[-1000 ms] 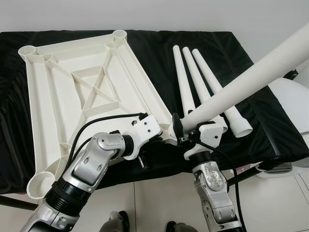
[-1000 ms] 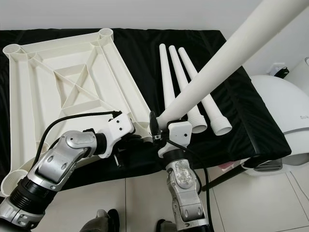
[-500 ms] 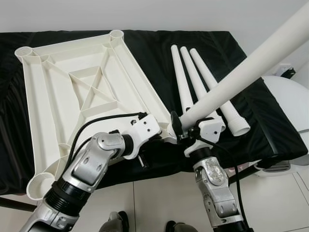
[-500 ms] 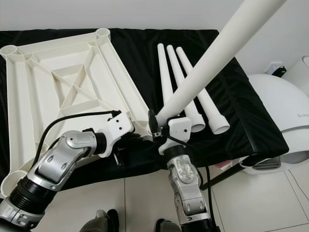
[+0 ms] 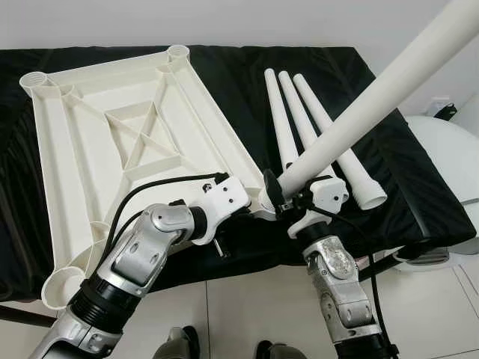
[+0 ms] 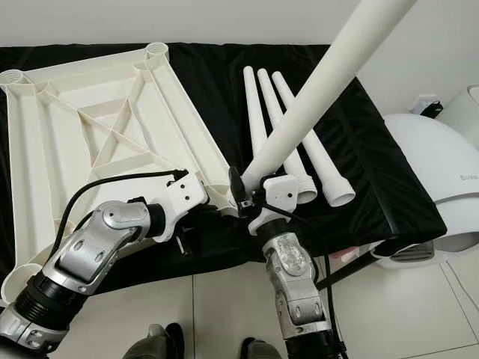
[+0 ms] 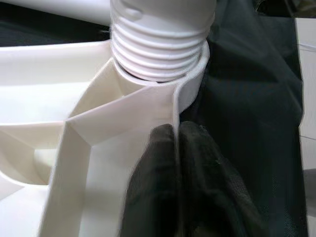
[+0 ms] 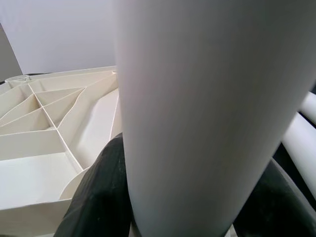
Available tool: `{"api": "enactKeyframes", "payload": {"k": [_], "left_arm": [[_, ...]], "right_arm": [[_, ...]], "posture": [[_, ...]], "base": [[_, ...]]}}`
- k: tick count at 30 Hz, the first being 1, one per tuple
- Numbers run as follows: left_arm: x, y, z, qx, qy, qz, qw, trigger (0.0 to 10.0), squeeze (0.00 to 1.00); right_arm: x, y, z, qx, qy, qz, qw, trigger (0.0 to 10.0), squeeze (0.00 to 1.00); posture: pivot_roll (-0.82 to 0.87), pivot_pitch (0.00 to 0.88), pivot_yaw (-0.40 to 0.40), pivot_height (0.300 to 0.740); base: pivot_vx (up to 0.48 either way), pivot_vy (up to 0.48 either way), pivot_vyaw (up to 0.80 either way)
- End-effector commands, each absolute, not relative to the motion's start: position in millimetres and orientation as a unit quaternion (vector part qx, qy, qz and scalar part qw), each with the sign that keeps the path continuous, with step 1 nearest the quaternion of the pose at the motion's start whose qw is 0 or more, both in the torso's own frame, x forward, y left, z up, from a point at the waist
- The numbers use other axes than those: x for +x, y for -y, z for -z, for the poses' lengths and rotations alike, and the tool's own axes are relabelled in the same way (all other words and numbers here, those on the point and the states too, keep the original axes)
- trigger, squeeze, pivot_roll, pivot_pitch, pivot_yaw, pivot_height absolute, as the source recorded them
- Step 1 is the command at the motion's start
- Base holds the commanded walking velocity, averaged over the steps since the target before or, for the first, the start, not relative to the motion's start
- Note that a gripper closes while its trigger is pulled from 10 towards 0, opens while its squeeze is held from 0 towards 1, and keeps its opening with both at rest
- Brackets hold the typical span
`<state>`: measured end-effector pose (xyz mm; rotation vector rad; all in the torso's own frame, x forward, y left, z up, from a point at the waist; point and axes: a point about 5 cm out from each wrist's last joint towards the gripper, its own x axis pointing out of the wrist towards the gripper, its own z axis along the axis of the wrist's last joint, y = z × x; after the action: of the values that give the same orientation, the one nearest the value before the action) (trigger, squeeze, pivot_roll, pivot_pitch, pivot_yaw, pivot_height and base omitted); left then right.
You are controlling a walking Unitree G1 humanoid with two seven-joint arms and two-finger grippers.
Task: Building children table
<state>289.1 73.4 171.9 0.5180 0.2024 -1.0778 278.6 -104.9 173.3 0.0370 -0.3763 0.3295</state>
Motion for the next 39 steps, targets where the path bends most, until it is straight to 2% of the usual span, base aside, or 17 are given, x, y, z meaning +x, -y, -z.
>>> {"api": "enactKeyframes", "payload": {"k": [1,2,3,4,5,7,14,20,21,22,23,32,33,35,36,39], "left_arm": [[288,-81,-156,0.24,-0.132,0.489,0.828,10.0,1.0],[288,-81,-156,0.241,-0.131,0.489,0.828,10.0,1.0],[289,-81,-156,0.246,-0.132,0.485,0.829,10.0,0.93],[289,-81,-156,0.246,-0.132,0.485,0.829,10.0,0.93],[290,-82,-157,0.249,-0.131,0.483,0.829,10.0,0.03],[291,-82,-161,0.247,-0.125,0.483,0.831,10.0,0.0],[291,-82,-185,0.223,-0.086,0.496,0.834,10.0,0.0],[293,-84,-220,0.166,-0.036,0.501,0.849,10.0,0.0],[292,-86,-227,0.159,-0.023,0.507,0.847,10.0,0.06],[292,-86,-227,0.159,-0.023,0.507,0.847,10.0,0.06],[291,-87,-233,0.152,-0.013,0.512,0.845,10.0,1.0],[293,-83,-255,0.105,0.029,0.52,0.847,10.0,1.0],[295,-82,-259,0.099,0.038,0.517,0.85,10.0,0.9],[297,-81,-262,0.095,0.044,0.514,0.851,10.0,0.9],[299,-81,-266,0.089,0.048,0.511,0.854,10.0,0.0],[299,-79,-275,0.075,0.059,0.517,0.851,10.0,0.0]], "right_arm": [[282,117,-158,0.016,0.147,-0.137,0.979,10.0,0.0],[281,117,-158,0.017,0.145,-0.139,0.979,10.0,0.0],[281,116,-157,0.018,0.144,-0.142,0.979,10.0,0.0],[281,116,-157,0.018,0.144,-0.142,0.979,10.0,0.0],[281,116,-157,0.021,0.143,-0.144,0.979,10.0,0.0],[282,115,-157,0.022,0.142,-0.147,0.979,10.0,0.0],[284,112,-164,0.031,0.142,-0.174,0.974,10.0,0.0],[292,114,-172,0.035,0.146,-0.183,0.972,10.0,0.0],[293,114,-173,0.032,0.147,-0.19,0.97,10.0,0.0],[293,114,-173,0.032,0.147,-0.19,0.97,10.0,0.0],[295,114,-174,0.029,0.146,-0.198,0.969,10.0,0.0],[307,111,-183,0.007,0.133,-0.266,0.955,10.0,0.0],[310,110,-184,0.002,0.128,-0.282,0.951,10.0,0.0],[311,109,-185,0.0,0.124,-0.292,0.948,10.0,0.0],[313,108,-186,-0.003,0.121,-0.306,0.944,10.0,0.0],[316,107,-189,-0.004,0.116,-0.322,0.94,10.0,0.0]], "posture": [[-0.01,0.196,-0.019,0.74],[-0.01,0.194,-0.019,0.74],[-0.01,0.193,-0.018,0.74],[-0.01,0.193,-0.018,0.74],[-0.01,0.191,-0.017,0.74],[-0.01,0.19,-0.017,0.74],[-0.01,0.184,-0.014,0.74],[-0.01,0.175,-0.017,0.74],[-0.01,0.169,-0.02,0.74],[-0.01,0.169,-0.02,0.74],[-0.01,0.166,-0.022,0.74],[0.0,0.169,-0.028,0.74],[0.0,0.171,-0.033,0.74],[0.0,0.171,-0.033,0.74],[0.0,0.173,-0.035,0.74],[0.01,0.173,-0.037,0.74]], "base": [[0.0,0.0,0.0],[0.0,0.0,0.0],[0.0,0.0,0.0],[0.0,0.0,0.0],[0.0,0.0,0.0],[0.0,0.0,0.0],[0.0,0.0,0.0],[0.0,0.0,0.0],[0.0,0.0,0.0],[0.0,0.0,0.0],[0.0,0.0,0.0],[0.0,0.0,0.0],[0.0,0.0,0.0],[0.0,0.0,0.0],[0.0,0.0,0.0],[0.0,0.0,0.0]]}}
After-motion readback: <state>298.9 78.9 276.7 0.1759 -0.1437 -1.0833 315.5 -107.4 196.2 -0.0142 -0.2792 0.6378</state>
